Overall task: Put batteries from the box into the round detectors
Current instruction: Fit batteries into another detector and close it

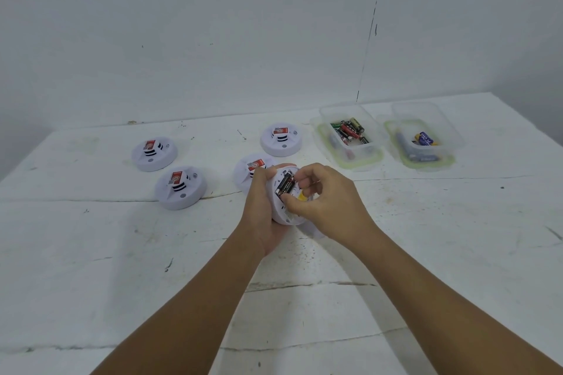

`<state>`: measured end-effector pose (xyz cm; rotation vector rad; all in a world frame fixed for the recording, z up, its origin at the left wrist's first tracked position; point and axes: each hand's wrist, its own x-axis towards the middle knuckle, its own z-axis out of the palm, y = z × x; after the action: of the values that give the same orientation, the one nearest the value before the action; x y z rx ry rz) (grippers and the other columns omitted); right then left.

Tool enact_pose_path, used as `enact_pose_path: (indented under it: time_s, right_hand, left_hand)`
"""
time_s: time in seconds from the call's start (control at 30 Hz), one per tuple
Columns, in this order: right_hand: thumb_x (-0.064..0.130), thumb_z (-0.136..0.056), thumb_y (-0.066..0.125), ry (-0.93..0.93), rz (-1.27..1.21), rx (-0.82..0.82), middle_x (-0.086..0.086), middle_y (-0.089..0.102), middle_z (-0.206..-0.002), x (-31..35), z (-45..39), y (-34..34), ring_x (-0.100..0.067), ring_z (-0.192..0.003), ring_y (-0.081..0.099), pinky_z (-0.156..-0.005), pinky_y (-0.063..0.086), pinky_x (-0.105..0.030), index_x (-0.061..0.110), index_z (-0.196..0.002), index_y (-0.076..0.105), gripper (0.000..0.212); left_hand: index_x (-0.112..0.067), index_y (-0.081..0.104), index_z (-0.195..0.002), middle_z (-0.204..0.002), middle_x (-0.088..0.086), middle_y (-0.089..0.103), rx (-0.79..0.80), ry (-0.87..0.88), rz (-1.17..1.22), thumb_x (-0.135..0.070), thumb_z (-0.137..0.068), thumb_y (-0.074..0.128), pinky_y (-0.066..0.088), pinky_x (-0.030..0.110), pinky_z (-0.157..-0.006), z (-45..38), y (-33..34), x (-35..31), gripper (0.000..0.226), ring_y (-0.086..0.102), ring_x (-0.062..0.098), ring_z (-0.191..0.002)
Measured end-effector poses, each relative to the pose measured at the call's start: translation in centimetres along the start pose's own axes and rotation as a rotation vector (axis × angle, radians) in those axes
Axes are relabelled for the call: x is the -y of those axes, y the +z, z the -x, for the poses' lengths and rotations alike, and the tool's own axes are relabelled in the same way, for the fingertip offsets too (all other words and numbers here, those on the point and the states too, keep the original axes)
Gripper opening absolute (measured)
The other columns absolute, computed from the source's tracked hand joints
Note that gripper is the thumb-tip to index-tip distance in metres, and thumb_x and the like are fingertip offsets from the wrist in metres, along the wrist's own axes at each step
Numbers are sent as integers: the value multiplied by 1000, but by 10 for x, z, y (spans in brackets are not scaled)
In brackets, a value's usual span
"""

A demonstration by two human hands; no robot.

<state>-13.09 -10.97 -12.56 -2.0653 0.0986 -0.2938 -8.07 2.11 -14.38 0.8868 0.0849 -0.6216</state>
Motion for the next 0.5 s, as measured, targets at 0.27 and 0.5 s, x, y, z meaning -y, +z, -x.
enact_pose_path:
  time_s: [0.27,0.5]
  right_hand:
    - [26,-77,79,62,-143,44,-6,59,-105,-2,5,17,-12,-76,54,-67,47,-26,24,-106,51,40]
    - [33,-94,73,46,-157,-41,1,62,-99,8,7,17,-15,-86,64,-71,54,-31,24,-108,47,31]
  left_hand:
    - [-15,72,-90,-88,8,67,-20,10,-58,-41,-93,48,51,31,-67,-1,-2,1,36,66,22,-79]
    - [-16,71,-97,-94,11,71,-16,27,-105,-40,-95,45,56,34,-68,-3,-4,3,36,71,25,-85]
